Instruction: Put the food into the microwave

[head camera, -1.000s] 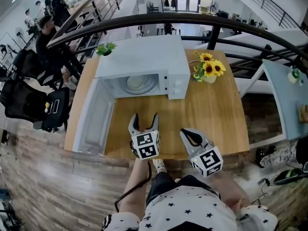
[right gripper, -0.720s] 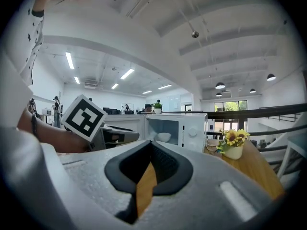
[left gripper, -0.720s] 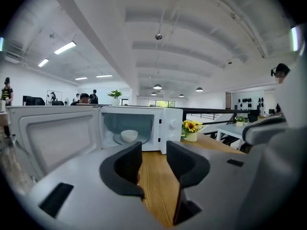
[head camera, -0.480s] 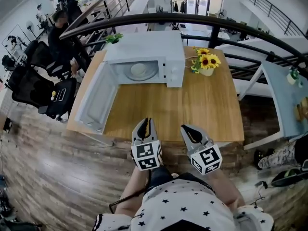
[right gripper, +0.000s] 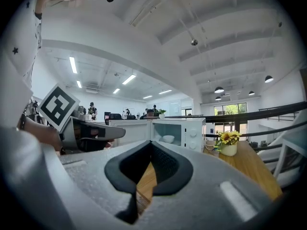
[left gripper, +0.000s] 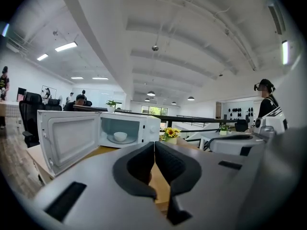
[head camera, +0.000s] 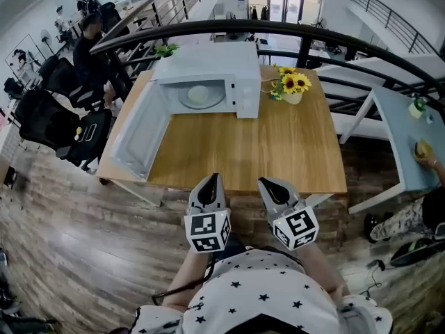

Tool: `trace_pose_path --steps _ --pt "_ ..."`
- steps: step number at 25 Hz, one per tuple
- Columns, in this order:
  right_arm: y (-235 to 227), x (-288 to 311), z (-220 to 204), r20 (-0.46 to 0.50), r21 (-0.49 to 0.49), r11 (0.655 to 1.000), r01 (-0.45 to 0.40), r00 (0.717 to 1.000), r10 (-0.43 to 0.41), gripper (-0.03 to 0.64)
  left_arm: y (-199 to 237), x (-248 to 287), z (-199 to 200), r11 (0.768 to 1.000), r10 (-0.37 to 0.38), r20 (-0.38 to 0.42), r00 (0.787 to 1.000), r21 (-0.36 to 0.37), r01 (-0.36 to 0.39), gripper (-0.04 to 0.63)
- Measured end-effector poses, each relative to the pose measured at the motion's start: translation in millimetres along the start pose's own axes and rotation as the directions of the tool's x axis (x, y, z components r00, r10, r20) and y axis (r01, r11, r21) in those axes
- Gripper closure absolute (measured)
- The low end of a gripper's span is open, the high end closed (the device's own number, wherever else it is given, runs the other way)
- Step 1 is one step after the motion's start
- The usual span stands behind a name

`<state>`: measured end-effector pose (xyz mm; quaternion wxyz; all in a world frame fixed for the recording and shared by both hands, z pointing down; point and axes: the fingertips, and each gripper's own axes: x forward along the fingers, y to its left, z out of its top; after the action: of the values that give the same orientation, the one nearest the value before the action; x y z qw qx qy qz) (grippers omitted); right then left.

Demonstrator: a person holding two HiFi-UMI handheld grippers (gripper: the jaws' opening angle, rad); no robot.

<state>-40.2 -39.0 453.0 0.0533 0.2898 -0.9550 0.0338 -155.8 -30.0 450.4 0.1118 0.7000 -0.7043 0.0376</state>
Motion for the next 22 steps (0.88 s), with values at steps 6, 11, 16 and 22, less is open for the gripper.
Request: trace_pose_path --steps 6,11,16,22 --pt "7.4 -11.5 -1.2 0.003 -0.001 1.0 0.005 1.0 -0.005 0.612 -5.3 -14.5 2.8 1.0 -0.013 0.019 1.0 -0.006 0.013 0.588" --pt "8.9 -11.0 -0.7 0.008 -0.002 1.0 0.012 1.0 -0.012 0.612 -4.6 -16.3 3.2 1.0 -0.021 0.02 1.0 -0.003 0.021 0.588" --pt "6.0 -6.6 2.3 0.01 -0.002 1.0 0.018 1.0 -0.018 0.612 -2.5 -13.0 5.2 1.0 -0.03 0.016 0.999 -0.004 0.03 0.588" --pt "-1.0 -1.3 4.2 0.007 0.005 1.0 0.03 1.0 -0.03 0.612 0.0 -5.5 8.4 0.999 -0.036 0.005 0.999 0.004 0.036 0.588"
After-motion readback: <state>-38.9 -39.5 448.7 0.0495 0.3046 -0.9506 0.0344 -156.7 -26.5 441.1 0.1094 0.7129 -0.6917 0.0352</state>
